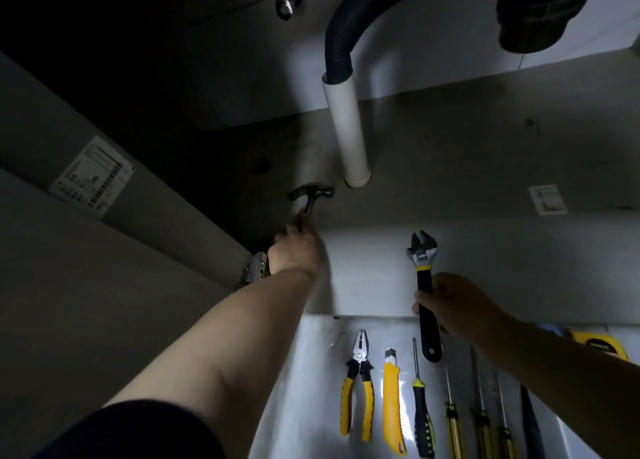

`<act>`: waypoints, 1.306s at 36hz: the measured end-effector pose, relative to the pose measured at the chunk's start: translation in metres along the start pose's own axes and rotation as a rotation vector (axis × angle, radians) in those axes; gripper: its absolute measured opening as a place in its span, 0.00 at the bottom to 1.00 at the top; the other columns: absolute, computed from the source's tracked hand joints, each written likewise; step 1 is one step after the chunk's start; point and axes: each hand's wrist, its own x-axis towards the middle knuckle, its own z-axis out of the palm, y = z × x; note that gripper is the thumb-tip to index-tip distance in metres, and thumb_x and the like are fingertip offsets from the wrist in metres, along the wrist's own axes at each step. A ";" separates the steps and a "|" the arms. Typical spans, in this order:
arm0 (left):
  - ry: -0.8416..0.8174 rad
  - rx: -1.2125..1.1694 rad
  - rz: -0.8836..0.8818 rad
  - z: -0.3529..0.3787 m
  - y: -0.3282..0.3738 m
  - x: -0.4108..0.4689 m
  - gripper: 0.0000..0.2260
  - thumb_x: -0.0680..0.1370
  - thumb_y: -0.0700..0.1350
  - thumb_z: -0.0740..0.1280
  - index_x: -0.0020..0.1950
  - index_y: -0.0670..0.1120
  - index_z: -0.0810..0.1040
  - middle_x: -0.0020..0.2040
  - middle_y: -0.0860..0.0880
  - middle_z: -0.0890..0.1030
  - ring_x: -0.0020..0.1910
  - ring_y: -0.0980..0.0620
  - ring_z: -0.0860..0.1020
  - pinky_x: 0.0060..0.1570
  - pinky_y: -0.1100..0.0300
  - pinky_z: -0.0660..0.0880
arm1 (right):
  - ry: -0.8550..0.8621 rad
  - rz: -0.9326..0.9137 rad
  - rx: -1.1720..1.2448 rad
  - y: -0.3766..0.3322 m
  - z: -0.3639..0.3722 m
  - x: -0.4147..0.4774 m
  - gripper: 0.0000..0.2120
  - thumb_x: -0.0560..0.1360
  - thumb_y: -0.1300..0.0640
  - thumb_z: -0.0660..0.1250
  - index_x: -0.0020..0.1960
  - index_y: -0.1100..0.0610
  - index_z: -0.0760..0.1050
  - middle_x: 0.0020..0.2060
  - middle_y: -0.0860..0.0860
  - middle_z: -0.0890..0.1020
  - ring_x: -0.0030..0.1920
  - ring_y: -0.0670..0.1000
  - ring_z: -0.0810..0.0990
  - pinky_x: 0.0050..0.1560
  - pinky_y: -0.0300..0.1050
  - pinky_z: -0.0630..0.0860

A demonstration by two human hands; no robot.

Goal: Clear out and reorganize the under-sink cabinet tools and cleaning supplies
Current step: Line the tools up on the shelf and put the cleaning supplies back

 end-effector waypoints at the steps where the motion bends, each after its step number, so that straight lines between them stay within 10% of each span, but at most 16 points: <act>1: -0.004 -0.001 -0.005 0.000 0.000 0.000 0.29 0.82 0.39 0.53 0.83 0.49 0.51 0.74 0.41 0.66 0.68 0.37 0.70 0.56 0.46 0.74 | 0.000 -0.001 -0.001 0.000 0.000 0.000 0.08 0.80 0.58 0.66 0.45 0.61 0.79 0.38 0.49 0.86 0.30 0.40 0.79 0.30 0.33 0.69; 26: -0.022 -0.028 -0.061 0.001 -0.006 -0.010 0.29 0.81 0.39 0.51 0.83 0.45 0.49 0.75 0.39 0.61 0.71 0.36 0.65 0.65 0.45 0.69 | 0.002 0.016 0.057 -0.005 0.005 -0.005 0.06 0.79 0.61 0.66 0.46 0.64 0.78 0.39 0.53 0.85 0.34 0.46 0.82 0.33 0.38 0.74; 32: 0.103 -0.119 -0.050 -0.003 0.009 -0.041 0.22 0.81 0.41 0.56 0.75 0.42 0.64 0.71 0.39 0.65 0.69 0.38 0.66 0.63 0.48 0.69 | 0.013 -0.031 0.084 -0.013 0.014 -0.001 0.12 0.79 0.67 0.62 0.37 0.60 0.69 0.36 0.58 0.83 0.20 0.42 0.75 0.23 0.36 0.69; 35: 0.129 -0.515 0.107 -0.004 0.021 -0.058 0.13 0.81 0.44 0.63 0.64 0.42 0.76 0.64 0.40 0.74 0.63 0.40 0.74 0.63 0.51 0.71 | 0.021 -0.031 0.098 -0.021 0.018 -0.003 0.10 0.80 0.65 0.62 0.40 0.59 0.71 0.30 0.56 0.80 0.19 0.43 0.75 0.23 0.36 0.69; 39: -0.300 -1.285 0.006 -0.018 0.037 -0.094 0.11 0.83 0.49 0.65 0.52 0.41 0.80 0.46 0.43 0.83 0.46 0.44 0.81 0.51 0.53 0.79 | -0.009 -0.046 0.179 -0.034 0.023 -0.008 0.06 0.80 0.66 0.61 0.47 0.60 0.75 0.30 0.56 0.81 0.21 0.44 0.77 0.25 0.37 0.72; 42: -0.540 -1.418 0.047 -0.019 0.038 -0.112 0.14 0.84 0.52 0.62 0.56 0.42 0.79 0.37 0.46 0.80 0.37 0.50 0.80 0.37 0.60 0.77 | -0.053 -0.051 0.289 -0.041 0.028 -0.011 0.09 0.80 0.67 0.60 0.48 0.57 0.76 0.30 0.55 0.82 0.25 0.45 0.79 0.29 0.38 0.76; 47: -0.490 -1.505 -0.013 -0.014 0.041 -0.119 0.10 0.86 0.43 0.59 0.65 0.46 0.76 0.55 0.42 0.84 0.47 0.48 0.82 0.45 0.55 0.80 | -0.192 -0.034 0.444 -0.045 0.033 -0.016 0.21 0.77 0.74 0.56 0.51 0.53 0.80 0.32 0.49 0.83 0.33 0.45 0.81 0.39 0.39 0.81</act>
